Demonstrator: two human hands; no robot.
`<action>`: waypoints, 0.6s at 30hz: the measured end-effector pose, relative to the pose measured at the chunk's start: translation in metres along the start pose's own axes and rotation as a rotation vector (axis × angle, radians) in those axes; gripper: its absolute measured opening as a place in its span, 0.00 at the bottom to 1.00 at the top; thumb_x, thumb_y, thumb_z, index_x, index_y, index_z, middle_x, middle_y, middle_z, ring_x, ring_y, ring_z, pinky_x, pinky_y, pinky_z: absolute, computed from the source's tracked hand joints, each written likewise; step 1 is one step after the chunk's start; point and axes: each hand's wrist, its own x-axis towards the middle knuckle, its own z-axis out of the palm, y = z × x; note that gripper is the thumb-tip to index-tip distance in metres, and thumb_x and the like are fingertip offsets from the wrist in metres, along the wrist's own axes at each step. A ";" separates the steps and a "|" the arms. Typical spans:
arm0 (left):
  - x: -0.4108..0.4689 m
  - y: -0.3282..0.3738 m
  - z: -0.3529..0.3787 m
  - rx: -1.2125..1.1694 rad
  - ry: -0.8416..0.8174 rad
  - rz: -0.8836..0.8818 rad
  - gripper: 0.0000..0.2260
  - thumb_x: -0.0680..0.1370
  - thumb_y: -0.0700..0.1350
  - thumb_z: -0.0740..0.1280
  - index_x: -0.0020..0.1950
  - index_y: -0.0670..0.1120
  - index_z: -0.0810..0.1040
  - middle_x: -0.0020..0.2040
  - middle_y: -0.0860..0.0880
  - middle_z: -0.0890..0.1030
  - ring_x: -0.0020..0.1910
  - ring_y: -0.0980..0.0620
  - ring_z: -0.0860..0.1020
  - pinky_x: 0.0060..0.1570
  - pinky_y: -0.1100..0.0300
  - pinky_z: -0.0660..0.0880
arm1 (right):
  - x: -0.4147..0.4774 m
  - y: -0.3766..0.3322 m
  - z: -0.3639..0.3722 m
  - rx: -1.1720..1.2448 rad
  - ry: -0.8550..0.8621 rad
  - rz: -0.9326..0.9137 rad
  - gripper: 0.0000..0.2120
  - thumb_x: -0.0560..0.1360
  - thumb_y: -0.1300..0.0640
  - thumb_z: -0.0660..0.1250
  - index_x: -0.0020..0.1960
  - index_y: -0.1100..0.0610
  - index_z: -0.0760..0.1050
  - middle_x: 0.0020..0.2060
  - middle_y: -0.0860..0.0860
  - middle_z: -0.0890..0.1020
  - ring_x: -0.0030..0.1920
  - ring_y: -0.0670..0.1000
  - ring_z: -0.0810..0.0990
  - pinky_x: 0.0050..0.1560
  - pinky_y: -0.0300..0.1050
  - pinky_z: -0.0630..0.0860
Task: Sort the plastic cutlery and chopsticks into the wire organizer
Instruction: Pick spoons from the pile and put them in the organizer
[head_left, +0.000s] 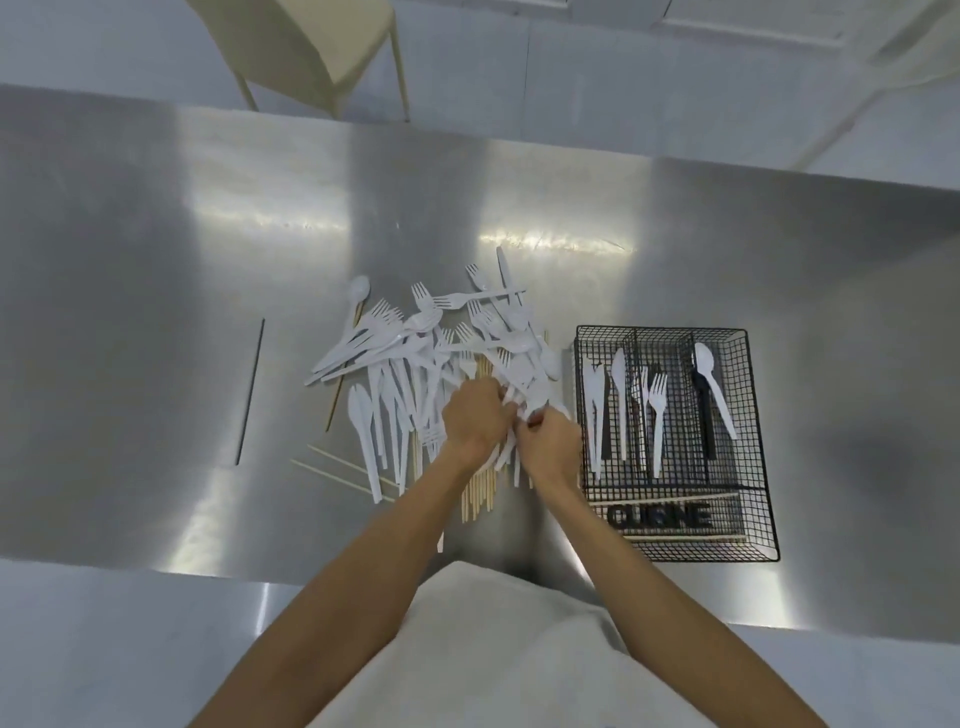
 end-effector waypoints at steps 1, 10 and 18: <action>0.000 0.000 -0.001 0.006 -0.006 -0.001 0.10 0.73 0.48 0.70 0.35 0.47 0.73 0.30 0.53 0.74 0.33 0.49 0.77 0.29 0.59 0.68 | 0.000 -0.002 0.002 -0.019 0.013 0.013 0.12 0.78 0.49 0.71 0.39 0.55 0.77 0.30 0.44 0.76 0.32 0.45 0.76 0.27 0.34 0.63; -0.005 -0.012 -0.019 -0.114 -0.078 -0.011 0.10 0.67 0.54 0.68 0.37 0.48 0.73 0.32 0.53 0.76 0.30 0.54 0.73 0.28 0.61 0.64 | 0.003 -0.010 0.007 -0.038 0.022 0.102 0.12 0.79 0.50 0.67 0.40 0.55 0.75 0.32 0.48 0.77 0.31 0.45 0.75 0.26 0.40 0.66; -0.019 -0.022 -0.022 -0.119 -0.108 -0.027 0.11 0.68 0.54 0.68 0.35 0.50 0.69 0.30 0.54 0.73 0.29 0.55 0.71 0.29 0.61 0.65 | -0.003 0.003 0.000 0.114 -0.005 0.111 0.09 0.82 0.54 0.57 0.51 0.59 0.71 0.38 0.53 0.79 0.34 0.52 0.79 0.30 0.47 0.75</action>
